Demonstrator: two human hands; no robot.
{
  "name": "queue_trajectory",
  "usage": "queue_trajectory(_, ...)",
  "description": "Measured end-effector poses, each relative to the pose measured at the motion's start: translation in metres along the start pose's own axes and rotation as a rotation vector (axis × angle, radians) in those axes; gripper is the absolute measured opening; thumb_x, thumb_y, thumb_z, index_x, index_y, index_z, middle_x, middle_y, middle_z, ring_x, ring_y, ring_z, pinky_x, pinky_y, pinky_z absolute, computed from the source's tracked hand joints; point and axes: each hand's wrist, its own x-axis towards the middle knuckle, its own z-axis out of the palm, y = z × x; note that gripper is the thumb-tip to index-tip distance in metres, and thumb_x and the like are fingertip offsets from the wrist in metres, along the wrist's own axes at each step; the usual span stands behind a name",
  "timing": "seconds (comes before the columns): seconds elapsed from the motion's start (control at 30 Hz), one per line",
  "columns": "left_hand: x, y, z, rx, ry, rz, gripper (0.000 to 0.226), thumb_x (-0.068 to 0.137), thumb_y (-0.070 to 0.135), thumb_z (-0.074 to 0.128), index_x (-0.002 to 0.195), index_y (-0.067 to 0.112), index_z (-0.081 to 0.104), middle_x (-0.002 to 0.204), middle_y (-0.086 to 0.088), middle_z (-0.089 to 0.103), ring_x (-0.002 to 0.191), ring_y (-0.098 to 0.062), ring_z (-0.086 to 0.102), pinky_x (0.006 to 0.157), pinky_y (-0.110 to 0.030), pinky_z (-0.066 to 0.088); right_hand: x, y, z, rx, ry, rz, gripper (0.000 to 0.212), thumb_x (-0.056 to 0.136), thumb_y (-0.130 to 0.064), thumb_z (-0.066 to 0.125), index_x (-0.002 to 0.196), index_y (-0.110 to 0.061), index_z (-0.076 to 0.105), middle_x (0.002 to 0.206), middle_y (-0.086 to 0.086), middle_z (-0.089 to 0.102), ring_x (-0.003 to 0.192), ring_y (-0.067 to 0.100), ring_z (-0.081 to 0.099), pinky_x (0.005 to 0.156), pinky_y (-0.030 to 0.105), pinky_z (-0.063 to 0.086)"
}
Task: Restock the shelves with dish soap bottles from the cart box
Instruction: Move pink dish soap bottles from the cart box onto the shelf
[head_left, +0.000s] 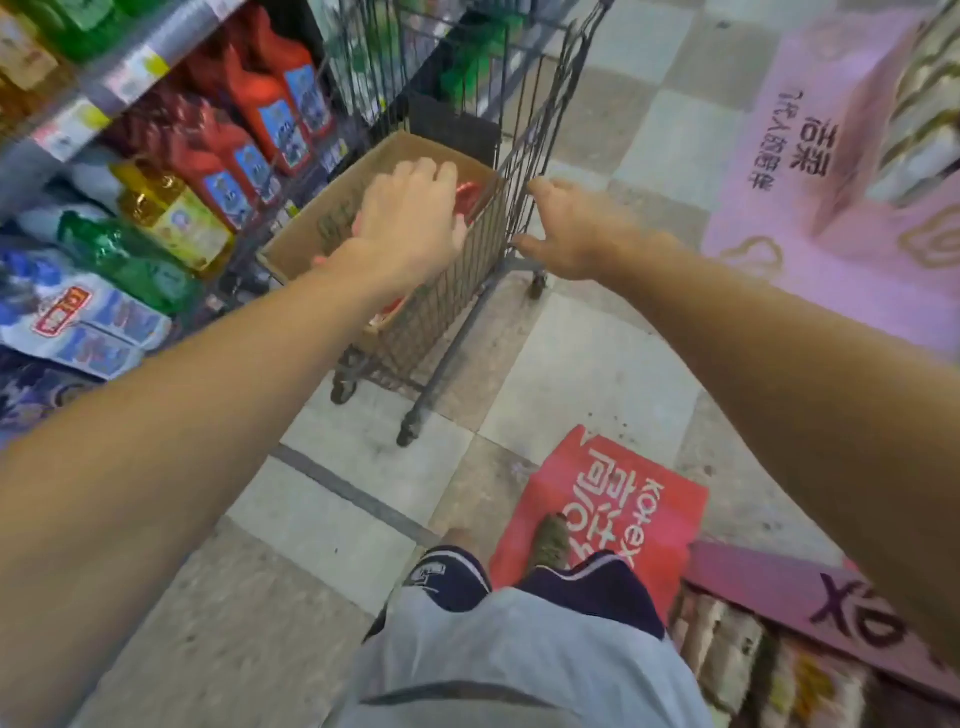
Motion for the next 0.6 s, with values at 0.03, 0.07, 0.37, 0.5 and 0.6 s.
queue_trajectory(0.03,0.004,0.001,0.003,-0.004,-0.012,-0.016,0.041,0.093,0.031,0.05,0.125,0.005,0.052,0.12,-0.02,0.059,0.112,-0.04,0.055,0.085,-0.048,0.047,0.009,0.003,0.004,0.014,-0.016,-0.013,0.056,0.097,-0.038,0.056,0.14,-0.005,0.042,0.137,0.02,0.052,0.124,0.037,0.052,0.099,0.042,0.043)
queue_trajectory(0.07,0.007,0.0,0.006,-0.013,-0.021,-0.032,0.041,0.093,0.031,0.051,0.124,0.004,0.052,0.12,-0.02,0.059,0.112,-0.04,0.055,0.085,-0.048,0.046,0.019,0.005,0.008,0.026,-0.03,-0.03,0.056,0.096,-0.04,0.057,0.139,-0.006,0.043,0.137,0.019,0.053,0.124,0.037,0.052,0.1,0.042,0.043)
queue_trajectory(0.37,0.041,-0.057,0.05,-0.052,-0.1,-0.191,0.047,0.093,0.031,0.052,0.132,0.006,0.049,0.127,-0.015,0.058,0.119,-0.033,0.054,0.091,-0.043,0.045,0.129,-0.014,0.037,0.022,-0.131,-0.183,0.057,0.096,-0.044,0.053,0.139,-0.007,0.044,0.134,0.018,0.055,0.121,0.039,0.055,0.1,0.044,0.046)
queue_trajectory(0.5,0.07,-0.097,0.069,-0.098,-0.145,-0.274,0.05,0.094,0.033,0.051,0.138,0.01,0.045,0.126,-0.012,0.058,0.12,-0.031,0.053,0.092,-0.042,0.045,0.18,-0.025,0.039,0.012,-0.197,-0.193,0.065,0.098,-0.05,0.05,0.147,-0.01,0.037,0.137,0.018,0.052,0.124,0.039,0.052,0.101,0.044,0.044)
queue_trajectory(0.6,0.09,-0.123,0.081,-0.125,-0.158,-0.345,0.051,0.094,0.034,0.05,0.139,0.009,0.046,0.128,-0.01,0.059,0.121,-0.029,0.053,0.094,-0.042,0.045,0.213,-0.037,0.04,-0.022,-0.278,-0.191,0.058,0.099,-0.045,0.05,0.143,-0.009,0.039,0.138,0.018,0.05,0.126,0.039,0.049,0.101,0.045,0.042)
